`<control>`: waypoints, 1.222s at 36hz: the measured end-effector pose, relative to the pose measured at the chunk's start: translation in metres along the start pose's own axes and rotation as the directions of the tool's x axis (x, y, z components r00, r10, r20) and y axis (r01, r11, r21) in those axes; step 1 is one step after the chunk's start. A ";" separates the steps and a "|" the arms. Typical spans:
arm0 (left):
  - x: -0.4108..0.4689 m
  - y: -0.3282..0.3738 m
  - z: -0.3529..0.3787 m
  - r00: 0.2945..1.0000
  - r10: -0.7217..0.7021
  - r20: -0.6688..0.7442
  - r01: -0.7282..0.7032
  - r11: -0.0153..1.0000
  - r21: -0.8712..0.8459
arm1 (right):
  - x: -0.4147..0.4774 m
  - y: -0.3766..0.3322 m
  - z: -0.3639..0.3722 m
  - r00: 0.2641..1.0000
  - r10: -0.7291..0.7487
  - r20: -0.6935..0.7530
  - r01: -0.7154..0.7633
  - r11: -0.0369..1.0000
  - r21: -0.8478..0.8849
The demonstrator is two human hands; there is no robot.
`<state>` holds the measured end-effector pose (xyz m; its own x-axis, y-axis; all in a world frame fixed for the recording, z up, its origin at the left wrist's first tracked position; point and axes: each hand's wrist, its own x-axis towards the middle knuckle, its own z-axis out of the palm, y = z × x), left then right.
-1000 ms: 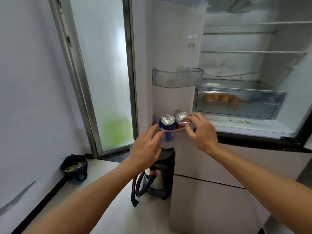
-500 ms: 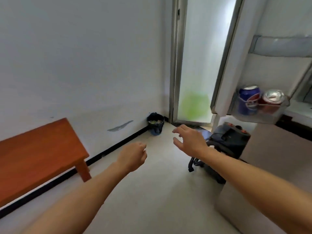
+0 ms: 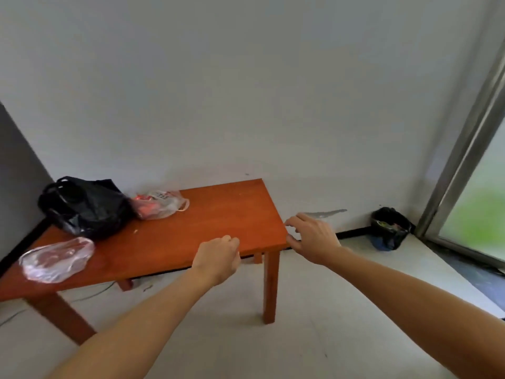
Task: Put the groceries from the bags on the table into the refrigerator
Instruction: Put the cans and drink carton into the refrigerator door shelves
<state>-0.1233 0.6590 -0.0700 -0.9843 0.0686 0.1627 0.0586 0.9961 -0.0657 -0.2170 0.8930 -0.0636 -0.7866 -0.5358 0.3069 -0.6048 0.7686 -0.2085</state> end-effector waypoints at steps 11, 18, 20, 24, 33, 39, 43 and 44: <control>-0.017 -0.181 0.017 0.965 -0.259 0.041 0.260 0.966 -0.005 | 0.138 -0.137 0.081 0.973 -0.202 0.116 0.194 0.978 0.071; -0.001 -0.257 0.057 0.941 -0.319 0.112 0.319 0.948 0.011 | 0.228 -0.171 0.141 0.952 -0.257 0.167 0.241 0.964 0.110; 0.015 -0.282 0.066 0.938 -0.329 0.112 0.328 0.944 0.025 | 0.260 -0.176 0.162 0.946 -0.270 0.177 0.252 0.960 0.121; 0.055 -0.332 0.076 0.916 -0.383 0.120 0.381 0.924 0.044 | 0.327 -0.185 0.195 0.942 -0.280 0.182 0.258 0.956 0.138; 0.128 -0.428 0.101 0.889 -0.427 0.163 0.430 0.903 0.021 | 0.460 -0.206 0.244 0.920 -0.276 0.279 0.250 0.960 0.127; 0.160 -0.496 0.127 0.898 -0.413 0.151 0.421 0.907 -0.021 | 0.518 -0.235 0.291 0.888 -0.285 0.361 0.268 0.959 0.096; 0.188 -0.551 0.148 0.918 -0.360 0.164 0.367 0.930 -0.017 | 0.550 -0.253 0.326 0.893 -0.256 0.370 0.242 0.967 0.083; 0.196 -0.565 0.154 0.924 -0.343 0.168 0.351 0.936 -0.017 | 0.557 -0.257 0.336 0.894 -0.237 0.381 0.222 0.971 0.084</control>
<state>-0.3750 0.1015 -0.1521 -0.9578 -0.2874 0.0071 -0.2873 0.9577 0.0124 -0.5418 0.2797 -0.1512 -0.6068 -0.7943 -0.0301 -0.7727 0.5983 -0.2119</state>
